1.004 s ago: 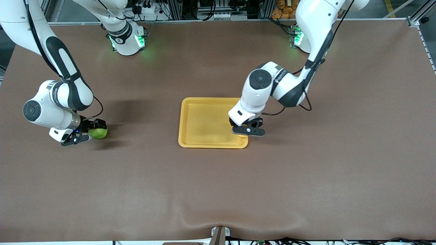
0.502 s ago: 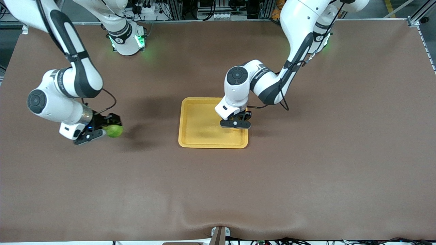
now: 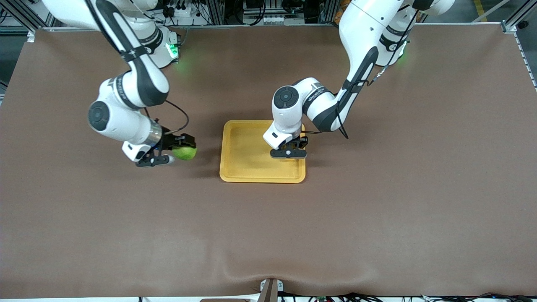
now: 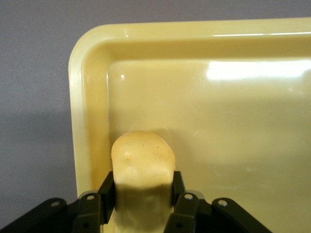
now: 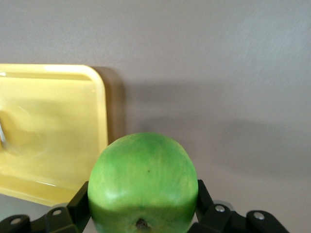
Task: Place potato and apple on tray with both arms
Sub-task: 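Lower the potato onto the tray while the right gripper carries the apple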
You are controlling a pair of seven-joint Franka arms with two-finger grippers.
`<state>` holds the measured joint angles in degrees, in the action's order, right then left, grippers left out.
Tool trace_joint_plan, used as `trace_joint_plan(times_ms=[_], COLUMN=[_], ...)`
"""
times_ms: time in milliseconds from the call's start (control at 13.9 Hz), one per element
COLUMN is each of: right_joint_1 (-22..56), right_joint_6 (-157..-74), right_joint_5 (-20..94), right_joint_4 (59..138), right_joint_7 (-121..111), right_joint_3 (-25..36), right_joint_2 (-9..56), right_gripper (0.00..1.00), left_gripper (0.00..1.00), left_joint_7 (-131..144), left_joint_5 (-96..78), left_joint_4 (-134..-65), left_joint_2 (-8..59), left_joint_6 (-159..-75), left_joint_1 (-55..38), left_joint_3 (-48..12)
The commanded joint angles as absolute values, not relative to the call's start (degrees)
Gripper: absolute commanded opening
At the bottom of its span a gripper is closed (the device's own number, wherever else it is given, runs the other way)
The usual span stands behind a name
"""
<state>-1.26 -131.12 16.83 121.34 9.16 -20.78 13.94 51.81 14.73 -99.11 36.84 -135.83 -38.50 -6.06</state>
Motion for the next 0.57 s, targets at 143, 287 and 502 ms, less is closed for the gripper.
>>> trace_joint_plan(times_ms=[143, 287, 502], right_joint_1=[5.26, 8.33, 12.65], right_joint_6=[-132.88, -135.51, -139.99], right_joint_5=[18.02, 16.09, 12.75], right_joint_4=[122.17, 122.26, 121.99], right_joint_7=[23.54, 23.20, 23.82], right_joint_3=[-20.65, -20.65, -20.57], right_joint_2=[13.71, 13.88, 15.89], right_gripper=[0.12, 0.12, 0.12], left_gripper=[0.43, 1.00, 1.00], left_joint_7=[53.35, 53.00, 52.91], left_joint_5=[16.17, 16.26, 16.26], left_joint_4=[-95.98, -95.98, -95.28], left_joint_2=[38.50, 38.41, 36.57], left_joint_6=[-134.47, -134.47, -133.34], left_joint_1=[-38.41, -38.41, -38.23], left_joint_3=[-5.71, -5.19, -4.14])
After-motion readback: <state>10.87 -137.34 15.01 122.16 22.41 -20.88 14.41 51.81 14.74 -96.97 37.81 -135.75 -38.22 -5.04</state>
